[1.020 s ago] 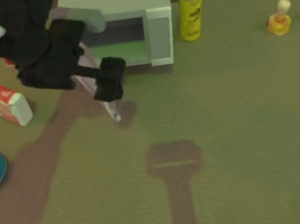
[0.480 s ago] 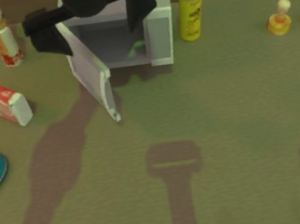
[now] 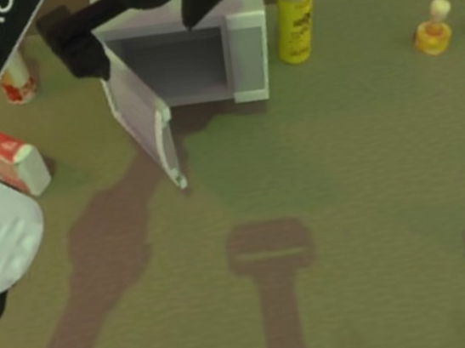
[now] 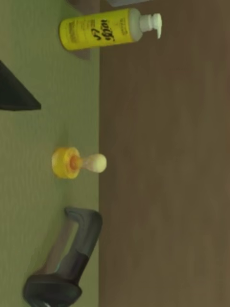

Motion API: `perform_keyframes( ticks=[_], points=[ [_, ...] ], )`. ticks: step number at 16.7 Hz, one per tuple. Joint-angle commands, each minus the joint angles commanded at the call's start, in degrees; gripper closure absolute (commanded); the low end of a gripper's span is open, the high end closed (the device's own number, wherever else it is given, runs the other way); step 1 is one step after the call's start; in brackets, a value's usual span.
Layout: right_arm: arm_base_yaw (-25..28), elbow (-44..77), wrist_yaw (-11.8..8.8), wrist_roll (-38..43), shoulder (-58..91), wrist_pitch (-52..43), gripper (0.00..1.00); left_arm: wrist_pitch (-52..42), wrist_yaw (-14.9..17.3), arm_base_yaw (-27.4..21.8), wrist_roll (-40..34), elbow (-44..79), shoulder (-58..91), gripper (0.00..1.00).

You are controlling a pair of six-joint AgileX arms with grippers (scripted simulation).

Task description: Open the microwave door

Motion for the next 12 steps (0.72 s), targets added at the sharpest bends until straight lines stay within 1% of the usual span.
perform_keyframes(
  ticks=[4, 5, 6, 9, 12],
  points=[
    [0.0, 0.0, 0.0, 0.0, 0.0, 0.0, 0.00, -0.1, -0.1, 0.0, -0.1, 0.1, 0.0, 0.00],
    [0.0, 0.0, 0.0, 0.0, 0.0, 0.0, 0.00, 0.6, 0.1, 0.3, 0.0, 3.5, 1.8, 0.00],
    [0.0, 0.0, 0.0, 0.0, 0.0, 0.0, 0.00, 0.6, 0.1, 0.3, 0.0, 3.5, 1.8, 0.00],
    [0.0, 0.0, 0.0, 0.0, 0.0, 0.0, 0.00, 1.7, 0.1, 0.5, 0.4, 0.6, 1.8, 0.00],
    [0.0, 0.0, 0.0, 0.0, 0.0, 0.0, 0.00, 5.4, 0.1, 0.9, 0.9, -4.6, 0.6, 0.00]
  ],
)
